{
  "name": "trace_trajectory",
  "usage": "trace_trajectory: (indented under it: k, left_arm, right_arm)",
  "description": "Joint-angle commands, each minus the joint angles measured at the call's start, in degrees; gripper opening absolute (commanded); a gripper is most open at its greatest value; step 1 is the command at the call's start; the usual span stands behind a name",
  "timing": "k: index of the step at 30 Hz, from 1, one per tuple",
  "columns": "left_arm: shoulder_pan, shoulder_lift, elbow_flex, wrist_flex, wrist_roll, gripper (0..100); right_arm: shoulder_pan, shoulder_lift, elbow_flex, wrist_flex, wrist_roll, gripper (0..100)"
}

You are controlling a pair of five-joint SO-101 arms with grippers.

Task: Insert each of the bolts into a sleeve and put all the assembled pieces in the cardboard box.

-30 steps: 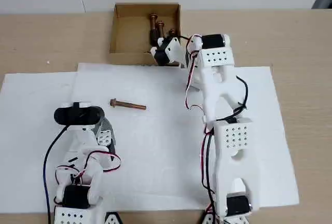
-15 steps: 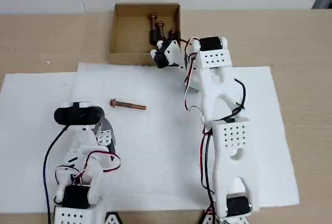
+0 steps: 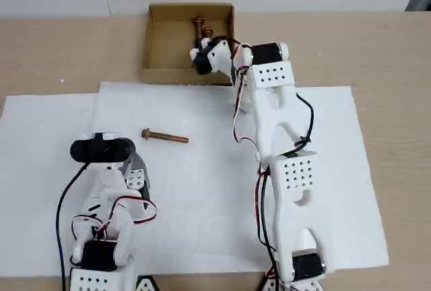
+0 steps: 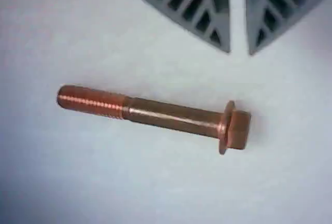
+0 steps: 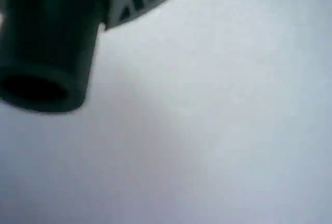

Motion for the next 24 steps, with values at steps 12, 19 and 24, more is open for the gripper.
trace_trajectory:
  k: [12,19,24]
  left_arm:
    - [-0.1,-0.7,-0.1,0.3,-0.4,1]
    - [-0.3,-0.7,-0.1,0.5,-0.2,1]
    - [0.1,-0.7,-0.1,0.2,-0.4,1]
  right_arm:
    - [-0.4,-37.5,29.2,0.8,-17.8,0.2]
    - [0.0,-57.5,52.5,0.5,-32.0,0.3]
    - [0.1,-69.8,68.9,-1.6,-39.0,0.4]
